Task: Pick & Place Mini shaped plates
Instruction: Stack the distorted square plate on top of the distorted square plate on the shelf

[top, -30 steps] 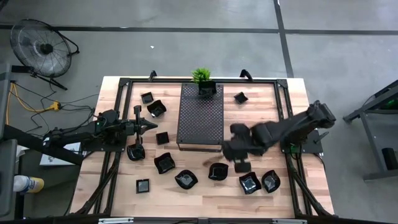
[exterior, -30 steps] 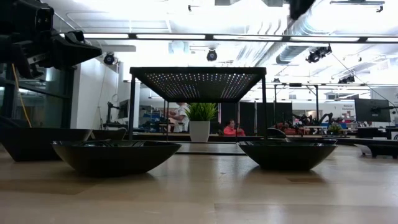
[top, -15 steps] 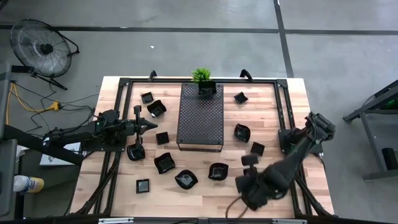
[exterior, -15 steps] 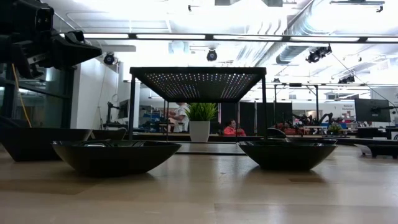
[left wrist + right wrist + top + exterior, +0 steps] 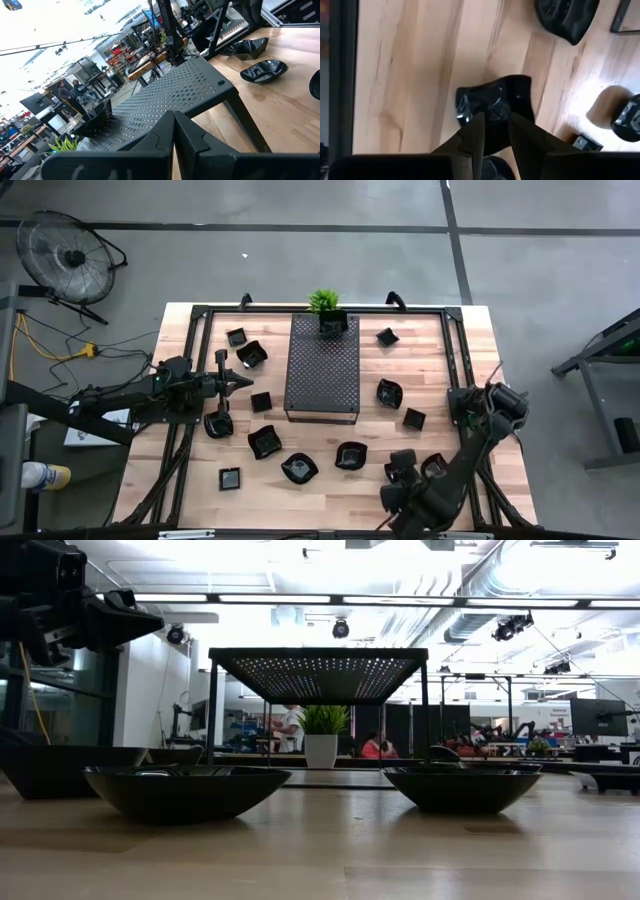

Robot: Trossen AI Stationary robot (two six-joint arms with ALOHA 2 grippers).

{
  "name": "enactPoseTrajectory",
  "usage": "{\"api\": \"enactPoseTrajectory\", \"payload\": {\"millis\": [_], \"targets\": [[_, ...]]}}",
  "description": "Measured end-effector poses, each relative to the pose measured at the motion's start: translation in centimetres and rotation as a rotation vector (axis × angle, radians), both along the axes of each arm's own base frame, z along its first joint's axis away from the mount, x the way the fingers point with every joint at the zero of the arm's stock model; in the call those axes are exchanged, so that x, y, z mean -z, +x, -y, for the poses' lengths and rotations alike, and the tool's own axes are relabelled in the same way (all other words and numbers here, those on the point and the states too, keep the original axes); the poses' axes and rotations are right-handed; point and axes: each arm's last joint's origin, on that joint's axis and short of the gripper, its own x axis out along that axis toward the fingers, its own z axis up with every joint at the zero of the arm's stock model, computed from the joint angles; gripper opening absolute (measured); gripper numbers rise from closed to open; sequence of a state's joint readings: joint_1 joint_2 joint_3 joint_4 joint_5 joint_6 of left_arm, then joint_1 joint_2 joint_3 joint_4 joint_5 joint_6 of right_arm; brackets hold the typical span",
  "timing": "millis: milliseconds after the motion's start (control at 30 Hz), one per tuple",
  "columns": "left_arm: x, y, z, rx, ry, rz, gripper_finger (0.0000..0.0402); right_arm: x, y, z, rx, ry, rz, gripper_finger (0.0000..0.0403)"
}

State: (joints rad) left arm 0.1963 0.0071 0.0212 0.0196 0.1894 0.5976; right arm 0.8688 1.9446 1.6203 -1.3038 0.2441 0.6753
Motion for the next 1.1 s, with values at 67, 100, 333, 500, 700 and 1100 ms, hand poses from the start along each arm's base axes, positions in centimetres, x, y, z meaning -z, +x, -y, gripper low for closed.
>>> {"api": "enactPoseTrajectory", "payload": {"millis": [67, 100, 333, 500, 700, 1100], "targets": [[0.0, 0.0, 0.0, 0.0, 0.0, 0.0, 0.0001, 0.0, -0.3, -0.4, 0.015, 0.003, 0.021, 0.0083], [0.0, 0.0, 0.0, 0.0, 0.0, 0.0, 0.0001, 0.0, -0.4, -0.6, 0.024, 0.004, 0.043, 0.0083], [0.0, 0.0, 0.0, 0.0, 0.0, 0.0, 0.0001, 1.6, -1.6, -1.4, 0.076, 0.04, 0.042, 0.0089], [0.0, 0.0, 0.0, 0.0, 0.0, 0.0, 0.0001, 4.3, -2.6, -0.9, 0.146, 0.066, -0.057, 0.0119], [0.0, 0.0, 0.0, 0.0, 0.0, 0.0, 0.0001, 5.2, -2.8, -0.6, 0.154, 0.068, -0.055, 0.016], [0.0, 0.0, 0.0, 0.0, 0.0, 0.0, 0.0001, 7.9, -3.0, -0.2, 0.066, 0.095, -0.018, 0.0161]]}}
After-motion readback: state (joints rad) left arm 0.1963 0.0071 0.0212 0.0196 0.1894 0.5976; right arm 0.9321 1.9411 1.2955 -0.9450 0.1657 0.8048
